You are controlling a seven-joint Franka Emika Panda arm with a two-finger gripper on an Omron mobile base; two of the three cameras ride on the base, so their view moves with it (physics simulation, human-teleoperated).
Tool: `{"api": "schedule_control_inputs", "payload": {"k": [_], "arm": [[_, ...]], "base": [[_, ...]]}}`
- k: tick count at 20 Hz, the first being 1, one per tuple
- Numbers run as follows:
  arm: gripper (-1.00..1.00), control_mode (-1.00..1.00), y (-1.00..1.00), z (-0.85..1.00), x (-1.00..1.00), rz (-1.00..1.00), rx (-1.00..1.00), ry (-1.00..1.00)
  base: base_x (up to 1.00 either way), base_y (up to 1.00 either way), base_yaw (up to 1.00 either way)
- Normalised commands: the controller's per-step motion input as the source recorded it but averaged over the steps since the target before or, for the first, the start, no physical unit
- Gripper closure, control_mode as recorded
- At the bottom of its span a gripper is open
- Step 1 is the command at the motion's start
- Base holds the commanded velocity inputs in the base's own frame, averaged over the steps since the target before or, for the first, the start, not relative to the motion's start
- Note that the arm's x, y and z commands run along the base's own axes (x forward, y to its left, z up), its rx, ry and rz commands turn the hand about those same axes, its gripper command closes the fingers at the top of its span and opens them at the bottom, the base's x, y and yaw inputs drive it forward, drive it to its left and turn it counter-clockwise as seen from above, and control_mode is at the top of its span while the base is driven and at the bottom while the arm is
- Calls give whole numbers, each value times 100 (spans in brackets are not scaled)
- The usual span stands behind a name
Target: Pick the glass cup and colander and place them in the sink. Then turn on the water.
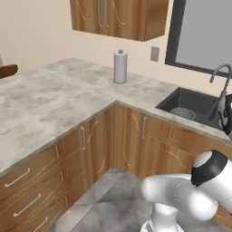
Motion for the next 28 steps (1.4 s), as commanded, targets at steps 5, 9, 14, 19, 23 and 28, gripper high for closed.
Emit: {"api": "schedule_control_inputs", "payload": {"k": [5,9,14,19,23,28], "arm": [[100,100,0,0,0,0,0,0],[100,100,0,0,0,0,0,0],[100,100,0,0,0,0,0,0],[100,100,0,0,0,0,0,0],[100,100,0,0,0,0,0,0],[100,100,0,0,0,0,0,0]], "base": [[3,44,-41],[47,39,-27],[58,48,-25],[69,20,-27],[82,17,-33],[76,4,-33]]}}
